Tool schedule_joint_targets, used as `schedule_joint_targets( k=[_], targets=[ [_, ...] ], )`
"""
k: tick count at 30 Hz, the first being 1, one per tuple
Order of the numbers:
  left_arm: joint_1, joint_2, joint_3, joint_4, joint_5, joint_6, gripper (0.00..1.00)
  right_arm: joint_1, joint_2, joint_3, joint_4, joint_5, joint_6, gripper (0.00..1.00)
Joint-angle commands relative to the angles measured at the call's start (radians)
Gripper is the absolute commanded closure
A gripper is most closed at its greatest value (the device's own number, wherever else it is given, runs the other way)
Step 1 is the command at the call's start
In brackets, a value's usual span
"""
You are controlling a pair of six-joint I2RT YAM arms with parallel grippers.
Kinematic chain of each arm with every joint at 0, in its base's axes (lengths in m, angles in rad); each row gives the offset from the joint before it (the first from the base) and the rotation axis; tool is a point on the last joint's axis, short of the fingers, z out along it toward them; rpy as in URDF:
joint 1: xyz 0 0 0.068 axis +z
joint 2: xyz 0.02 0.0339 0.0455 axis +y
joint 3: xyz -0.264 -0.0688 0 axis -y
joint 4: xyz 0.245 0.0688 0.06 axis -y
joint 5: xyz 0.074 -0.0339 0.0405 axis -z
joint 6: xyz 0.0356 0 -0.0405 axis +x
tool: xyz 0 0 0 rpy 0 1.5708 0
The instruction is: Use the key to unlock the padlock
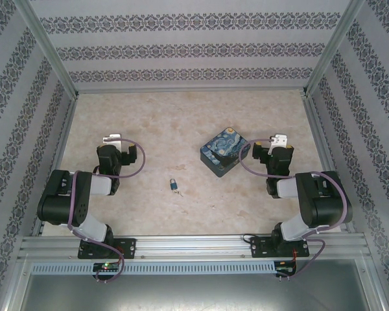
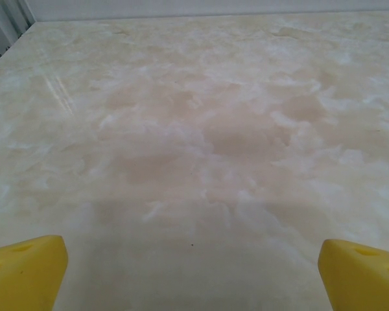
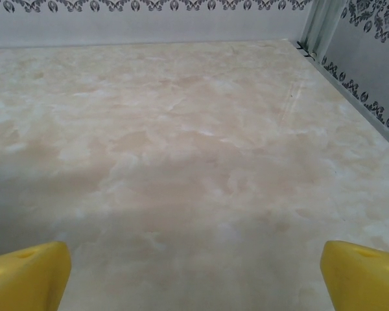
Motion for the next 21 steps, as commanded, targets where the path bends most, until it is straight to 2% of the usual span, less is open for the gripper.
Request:
schedule_joint_targets(
  k=[1, 14, 21],
  targets=[
    [0.010, 0.000, 0.010, 0.007, 0.018, -0.004, 0.00, 0.012, -0.015, 0.012, 0.024, 0.042, -0.004, 0.02],
    [0.007, 0.000, 0.011, 0.009, 0.012, -0.002, 0.00, 0.010, -0.009, 0.034, 0.014, 0.038, 0.001, 0.02],
    [0.007, -0.002, 0.010, 0.011, 0.014, -0.003, 0.00, 0.004, -0.015, 0.040, 0.008, -0.010, -0.010, 0.02]
  ],
)
